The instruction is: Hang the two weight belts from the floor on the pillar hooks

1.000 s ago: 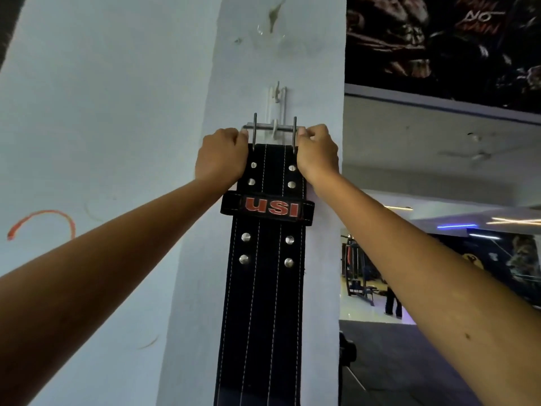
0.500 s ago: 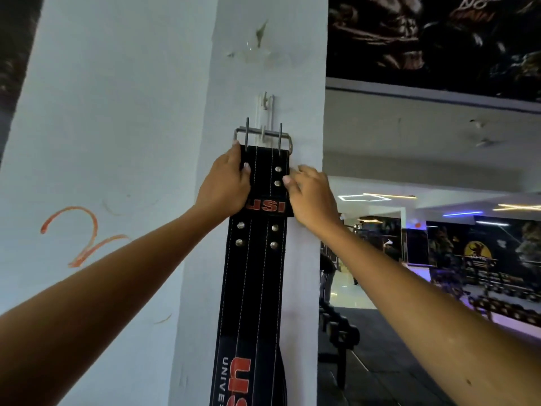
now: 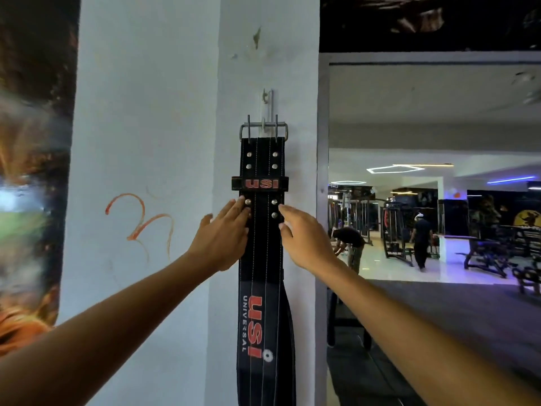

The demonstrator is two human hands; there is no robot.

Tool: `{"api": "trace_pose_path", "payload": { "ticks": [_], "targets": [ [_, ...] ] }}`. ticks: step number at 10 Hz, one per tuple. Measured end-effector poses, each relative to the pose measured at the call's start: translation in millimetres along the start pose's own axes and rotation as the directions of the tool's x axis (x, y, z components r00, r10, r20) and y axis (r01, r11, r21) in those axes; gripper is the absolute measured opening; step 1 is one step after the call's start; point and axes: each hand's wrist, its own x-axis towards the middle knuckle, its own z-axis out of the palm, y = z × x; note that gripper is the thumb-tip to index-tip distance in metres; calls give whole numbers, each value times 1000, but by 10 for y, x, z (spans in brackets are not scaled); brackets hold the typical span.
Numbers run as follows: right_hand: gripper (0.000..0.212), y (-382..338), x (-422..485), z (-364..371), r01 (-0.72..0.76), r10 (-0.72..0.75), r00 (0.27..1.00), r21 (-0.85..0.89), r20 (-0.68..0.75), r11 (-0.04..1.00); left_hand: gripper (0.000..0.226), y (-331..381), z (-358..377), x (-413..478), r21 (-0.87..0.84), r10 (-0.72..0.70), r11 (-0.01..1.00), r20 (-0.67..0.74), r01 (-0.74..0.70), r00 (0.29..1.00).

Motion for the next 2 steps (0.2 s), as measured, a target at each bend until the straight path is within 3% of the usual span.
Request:
{"api": "trace_pose_path", "payload": {
  "ticks": [2],
  "targets": [
    [45, -219, -576, 116, -12, 13, 998, 11, -54, 1000, 53, -11, -137, -629, 74, -95, 993, 42, 91, 995]
  ]
}}
